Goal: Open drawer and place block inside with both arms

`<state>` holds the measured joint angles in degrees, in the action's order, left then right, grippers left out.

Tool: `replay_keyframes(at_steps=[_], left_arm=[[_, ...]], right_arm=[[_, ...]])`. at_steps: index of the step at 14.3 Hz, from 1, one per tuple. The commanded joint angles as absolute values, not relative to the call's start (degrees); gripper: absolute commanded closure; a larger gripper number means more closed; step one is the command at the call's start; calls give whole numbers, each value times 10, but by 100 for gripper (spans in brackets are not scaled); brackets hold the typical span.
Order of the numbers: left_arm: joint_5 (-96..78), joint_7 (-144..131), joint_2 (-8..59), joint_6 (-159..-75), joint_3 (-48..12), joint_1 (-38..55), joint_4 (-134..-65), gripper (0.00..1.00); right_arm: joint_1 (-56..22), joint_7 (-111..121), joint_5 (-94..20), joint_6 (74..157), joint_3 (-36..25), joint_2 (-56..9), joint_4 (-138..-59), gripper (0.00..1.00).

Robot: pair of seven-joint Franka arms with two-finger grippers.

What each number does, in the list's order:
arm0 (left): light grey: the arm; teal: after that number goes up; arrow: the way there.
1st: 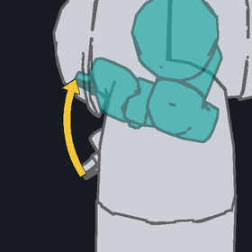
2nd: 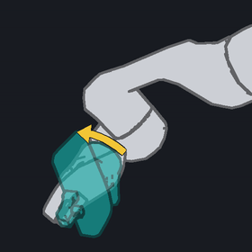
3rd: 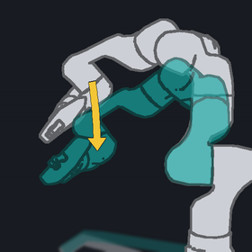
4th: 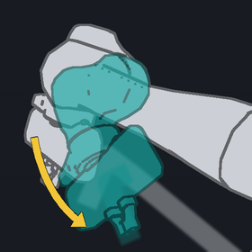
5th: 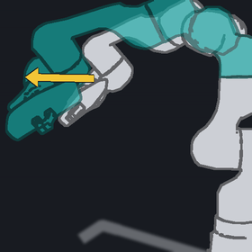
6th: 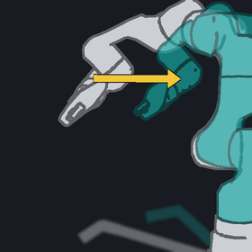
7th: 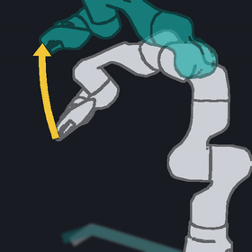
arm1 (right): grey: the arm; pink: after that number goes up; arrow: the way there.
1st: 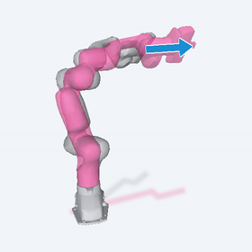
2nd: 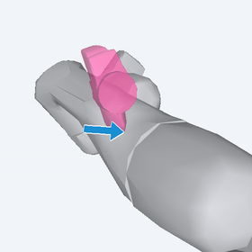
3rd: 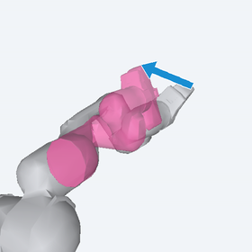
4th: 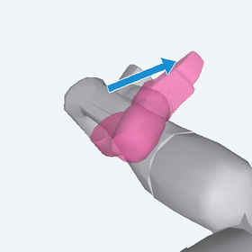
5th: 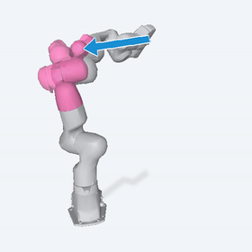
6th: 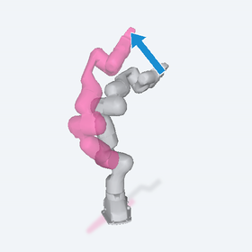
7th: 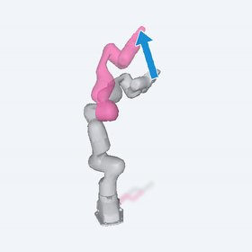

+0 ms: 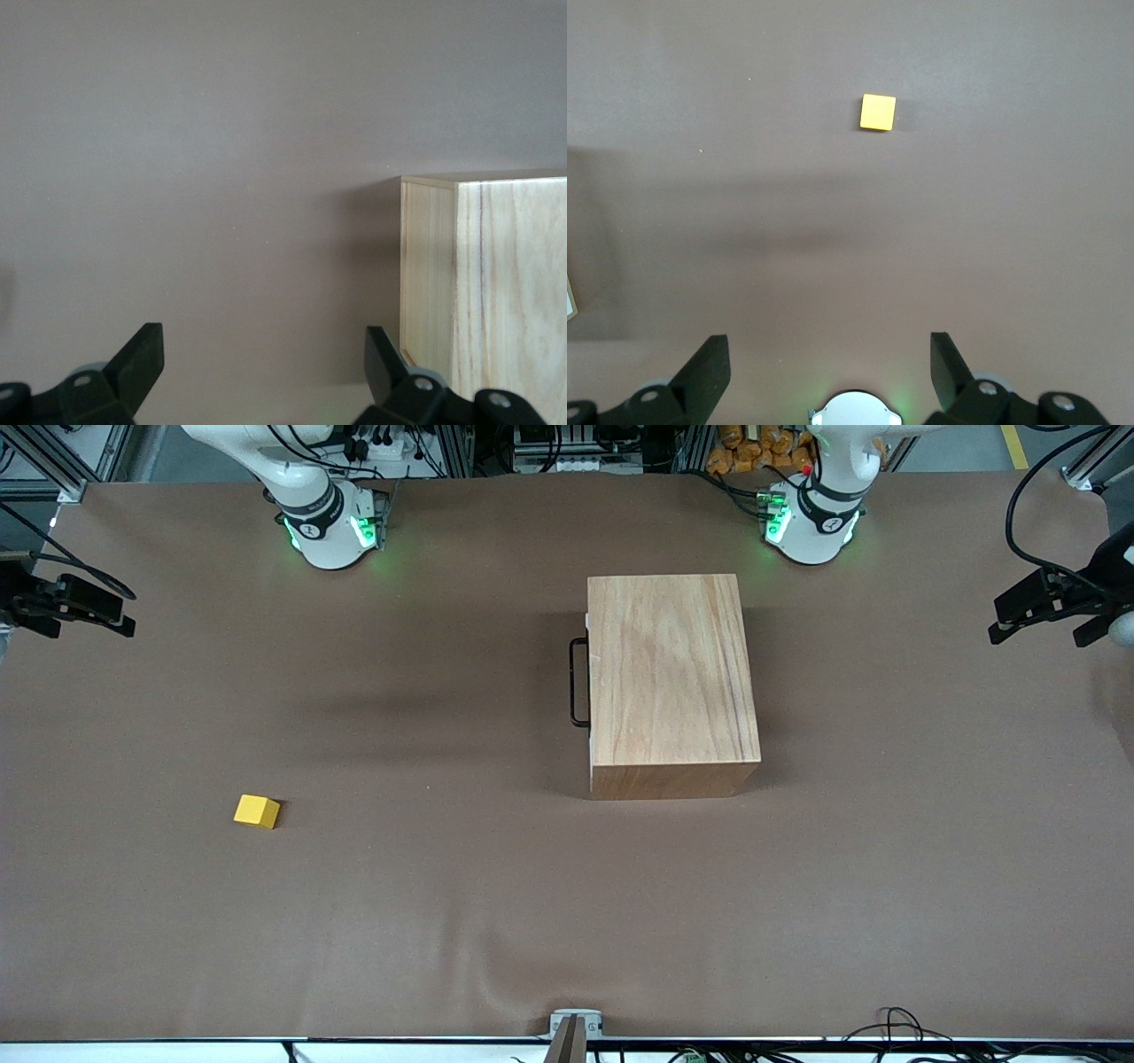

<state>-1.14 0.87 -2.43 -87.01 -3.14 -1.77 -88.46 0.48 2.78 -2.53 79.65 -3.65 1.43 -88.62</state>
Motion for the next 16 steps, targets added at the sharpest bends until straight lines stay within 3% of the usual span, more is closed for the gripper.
replay_keyframes(at_steps=[1,9,16], left_arm=[[-8,19,-19,-862,-34,-23,-875,0],[-38,15,4,-853,-47,-7,-874,0],[-38,-114,70,-853,-83,89,-843,0]], right_arm=[[5,26,-18,778,-33,26,-887,0],[-3,68,-20,770,-33,25,-890,0],[-13,68,-17,743,-36,27,-892,0]])
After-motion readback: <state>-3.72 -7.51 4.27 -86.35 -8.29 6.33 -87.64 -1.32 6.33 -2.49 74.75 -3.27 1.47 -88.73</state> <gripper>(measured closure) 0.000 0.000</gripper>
